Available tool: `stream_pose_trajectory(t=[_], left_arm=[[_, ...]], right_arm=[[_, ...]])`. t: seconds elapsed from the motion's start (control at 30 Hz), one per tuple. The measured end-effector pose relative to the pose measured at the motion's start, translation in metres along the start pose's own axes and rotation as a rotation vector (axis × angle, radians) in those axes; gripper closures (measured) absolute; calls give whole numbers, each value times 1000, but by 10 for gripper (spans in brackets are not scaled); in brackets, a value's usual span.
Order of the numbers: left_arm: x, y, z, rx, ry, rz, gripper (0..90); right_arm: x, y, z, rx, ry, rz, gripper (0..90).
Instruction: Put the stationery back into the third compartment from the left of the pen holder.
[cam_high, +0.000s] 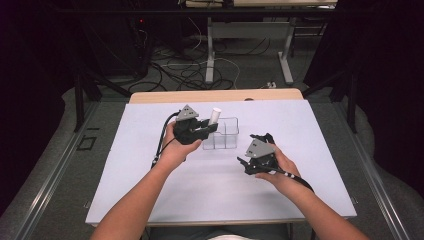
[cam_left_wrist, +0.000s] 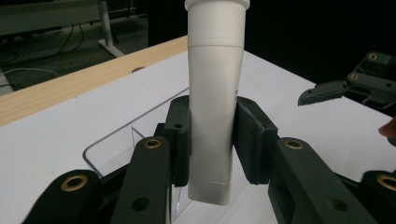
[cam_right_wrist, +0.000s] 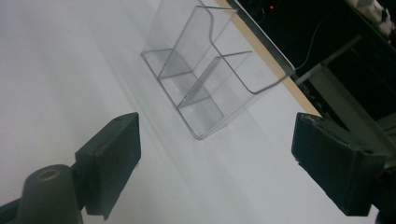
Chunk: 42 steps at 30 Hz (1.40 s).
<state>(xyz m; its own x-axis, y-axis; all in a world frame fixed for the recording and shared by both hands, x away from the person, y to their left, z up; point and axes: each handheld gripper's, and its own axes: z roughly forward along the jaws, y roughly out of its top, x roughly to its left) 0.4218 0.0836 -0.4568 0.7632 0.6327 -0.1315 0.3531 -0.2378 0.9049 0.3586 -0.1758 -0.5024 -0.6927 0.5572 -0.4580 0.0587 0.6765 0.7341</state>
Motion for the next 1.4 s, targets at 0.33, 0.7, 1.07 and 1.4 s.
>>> stream_pose_trajectory(t=[0.33,0.7,1.07,1.4], left_arm=[[-9,9,20,-59,48,-24,688],[-17,7,46,-86,83,-73,689],[-22,1,65,-86,87,-121,690],[-22,-9,79,-60,106,-128,691]], right_arm=[[-16,-17,-5,-32,-24,185,155],[-27,-35,-5,-35,-4,411,155],[-29,-43,-4,-29,-2,468,156],[-28,-47,-2,-16,20,485,157]])
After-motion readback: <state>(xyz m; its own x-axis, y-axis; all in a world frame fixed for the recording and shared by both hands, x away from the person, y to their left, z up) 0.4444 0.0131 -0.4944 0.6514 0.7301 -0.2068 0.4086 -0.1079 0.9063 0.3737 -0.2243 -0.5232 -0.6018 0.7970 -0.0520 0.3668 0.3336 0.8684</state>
